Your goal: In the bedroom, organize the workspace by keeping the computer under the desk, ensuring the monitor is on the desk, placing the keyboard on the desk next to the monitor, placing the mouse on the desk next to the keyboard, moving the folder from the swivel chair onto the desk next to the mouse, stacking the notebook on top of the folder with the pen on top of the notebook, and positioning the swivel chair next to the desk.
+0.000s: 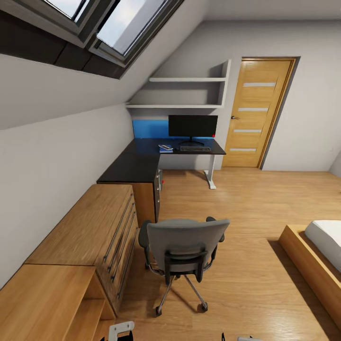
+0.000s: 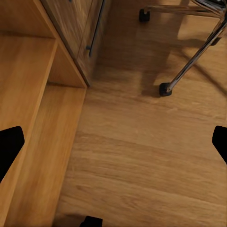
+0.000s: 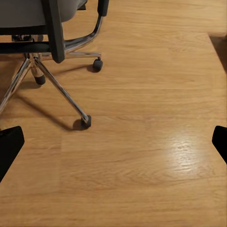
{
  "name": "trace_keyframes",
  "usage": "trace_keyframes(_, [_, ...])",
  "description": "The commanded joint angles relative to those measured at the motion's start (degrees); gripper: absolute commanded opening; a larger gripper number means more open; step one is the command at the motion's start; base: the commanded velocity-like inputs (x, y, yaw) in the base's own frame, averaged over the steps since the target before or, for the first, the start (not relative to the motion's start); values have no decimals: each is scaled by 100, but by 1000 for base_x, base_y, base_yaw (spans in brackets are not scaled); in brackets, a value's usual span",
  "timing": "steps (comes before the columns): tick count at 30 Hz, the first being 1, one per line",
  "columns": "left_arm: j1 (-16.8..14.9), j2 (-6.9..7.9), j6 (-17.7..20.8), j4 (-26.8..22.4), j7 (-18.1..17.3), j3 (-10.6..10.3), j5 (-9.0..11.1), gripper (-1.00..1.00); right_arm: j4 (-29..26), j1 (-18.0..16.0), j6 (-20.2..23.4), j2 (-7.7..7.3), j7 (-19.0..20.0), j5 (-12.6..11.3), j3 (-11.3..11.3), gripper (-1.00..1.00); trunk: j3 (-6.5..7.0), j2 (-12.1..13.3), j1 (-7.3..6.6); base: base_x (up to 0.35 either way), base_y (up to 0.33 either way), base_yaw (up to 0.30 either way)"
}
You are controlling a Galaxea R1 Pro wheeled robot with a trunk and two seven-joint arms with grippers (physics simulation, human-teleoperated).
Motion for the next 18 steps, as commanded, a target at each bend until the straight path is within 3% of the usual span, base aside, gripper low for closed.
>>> trace_keyframes(1, [-8,0,-22,-16,44,-50,25,100,1,-5,-8,-2,-36,-24,49,100,-10,-9,2,0,0,0])
trace_keyframes(12, [-8,-20,-22,-16,70,-42,23,100,-6,-7,-16,-17,-35,7,65,100,-10,-9,2,0,0,0])
trace_keyframes(18, [-6,-20,19,-12,97,-23,29,100,-6,-6,-10,-14,-35,3,70,100,-117,-249,134,0,0,0])
